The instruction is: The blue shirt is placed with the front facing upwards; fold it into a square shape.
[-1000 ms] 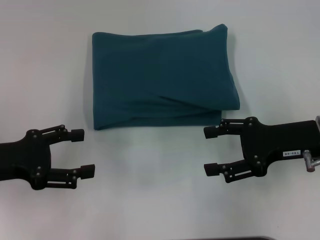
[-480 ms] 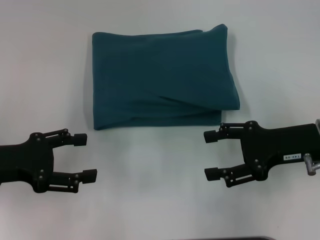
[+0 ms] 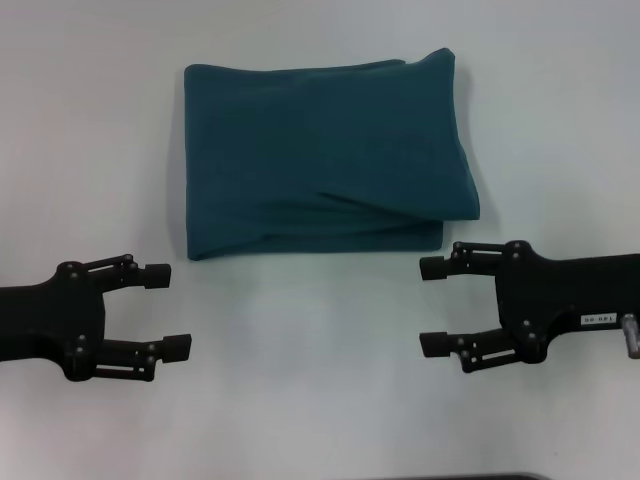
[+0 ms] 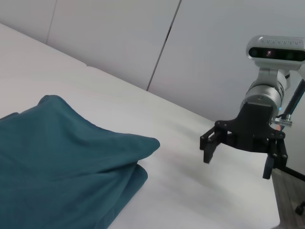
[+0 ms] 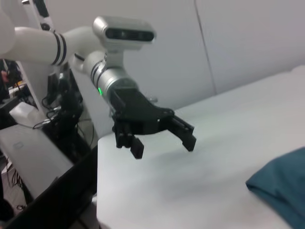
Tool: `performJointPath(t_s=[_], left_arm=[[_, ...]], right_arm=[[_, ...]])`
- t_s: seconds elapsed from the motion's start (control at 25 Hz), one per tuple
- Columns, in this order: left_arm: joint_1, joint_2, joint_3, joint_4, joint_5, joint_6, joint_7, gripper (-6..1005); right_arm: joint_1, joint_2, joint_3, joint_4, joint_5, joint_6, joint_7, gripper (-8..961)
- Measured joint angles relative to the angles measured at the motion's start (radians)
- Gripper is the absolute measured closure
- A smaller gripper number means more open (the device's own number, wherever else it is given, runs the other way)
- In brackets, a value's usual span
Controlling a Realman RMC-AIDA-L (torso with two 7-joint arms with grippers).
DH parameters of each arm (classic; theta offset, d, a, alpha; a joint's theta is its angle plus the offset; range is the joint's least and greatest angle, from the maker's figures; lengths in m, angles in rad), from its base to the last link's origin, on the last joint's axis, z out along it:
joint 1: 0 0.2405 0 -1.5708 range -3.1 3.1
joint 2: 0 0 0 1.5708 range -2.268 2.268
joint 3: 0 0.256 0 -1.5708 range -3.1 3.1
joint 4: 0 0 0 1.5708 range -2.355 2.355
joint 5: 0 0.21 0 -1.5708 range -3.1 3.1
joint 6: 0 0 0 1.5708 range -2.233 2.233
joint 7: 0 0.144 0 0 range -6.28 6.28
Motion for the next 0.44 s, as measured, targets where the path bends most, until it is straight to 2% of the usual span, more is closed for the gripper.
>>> performJointPath(t_s=[0.44], left_arm=[[-0.001, -0.001, 0.000, -0.001, 0.023, 0.008, -0.003, 49]], right_arm=[[0.004, 0.003, -0.011, 0.029, -0.001, -0.002, -0.005, 39]])
